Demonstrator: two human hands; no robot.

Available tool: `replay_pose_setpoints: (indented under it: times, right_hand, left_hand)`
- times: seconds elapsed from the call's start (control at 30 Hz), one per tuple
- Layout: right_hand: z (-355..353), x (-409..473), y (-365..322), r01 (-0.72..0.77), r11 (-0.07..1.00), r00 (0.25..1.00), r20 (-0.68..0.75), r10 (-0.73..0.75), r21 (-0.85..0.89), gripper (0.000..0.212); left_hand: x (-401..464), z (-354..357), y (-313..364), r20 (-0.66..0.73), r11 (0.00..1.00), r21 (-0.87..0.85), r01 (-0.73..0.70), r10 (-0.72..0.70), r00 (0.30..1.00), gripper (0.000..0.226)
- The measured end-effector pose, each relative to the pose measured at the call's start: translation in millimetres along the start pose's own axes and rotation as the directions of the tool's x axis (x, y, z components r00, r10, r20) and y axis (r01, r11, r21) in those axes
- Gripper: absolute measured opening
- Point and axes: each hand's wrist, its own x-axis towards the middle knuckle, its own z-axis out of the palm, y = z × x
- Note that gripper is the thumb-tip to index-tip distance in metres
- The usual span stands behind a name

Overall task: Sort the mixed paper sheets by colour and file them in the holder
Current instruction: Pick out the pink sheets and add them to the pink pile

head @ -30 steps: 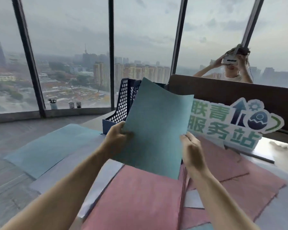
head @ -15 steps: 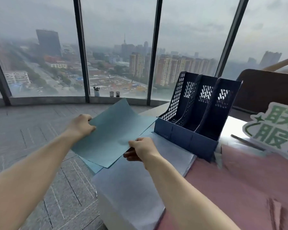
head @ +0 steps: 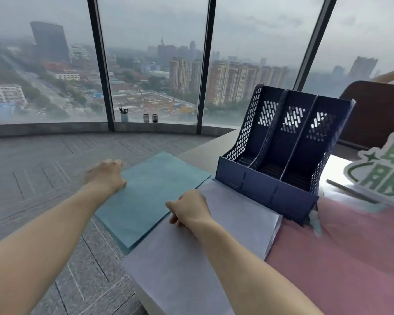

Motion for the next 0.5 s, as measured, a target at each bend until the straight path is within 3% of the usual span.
replay_pose_setpoints:
  times: [0.07, 0.13, 0.3, 0.4, 0.5]
  right_hand:
    - [-13, -10, 5, 0.049, 0.998, 0.998, -0.051, -0.047, 0.025, 0.025]
    - [-33, -25, 15, 0.079, 0.995, 0.992, -0.104, -0.072, 0.064, 0.025]
    - [-115, -84, 78, 0.055, 0.993, 0.961, -0.276, -0.023, 0.107, 0.024]
    - [-174, -124, 142, -0.045, 0.995, 0.893, -0.442, 0.080, 0.091, 0.024]
    - [-232, -164, 213, -0.268, 0.963, 0.747, -0.626, 0.223, 0.023, 0.017]
  left_hand:
    - [-12, -4, 15, -0.072, 0.999, -0.002, -0.032, 0.031, 0.997, 0.040]
    - [-29, -6, 42, -0.133, 0.982, -0.130, -0.137, 0.120, 0.984, 0.037]
    - [-104, -2, 158, -0.149, 0.808, -0.431, -0.403, 0.377, 0.914, 0.023]
    - [-159, 5, 239, -0.150, 0.651, -0.532, -0.542, 0.557, 0.817, 0.019]
    - [-212, 8, 313, -0.086, 0.573, -0.533, -0.623, 0.695, 0.713, 0.023]
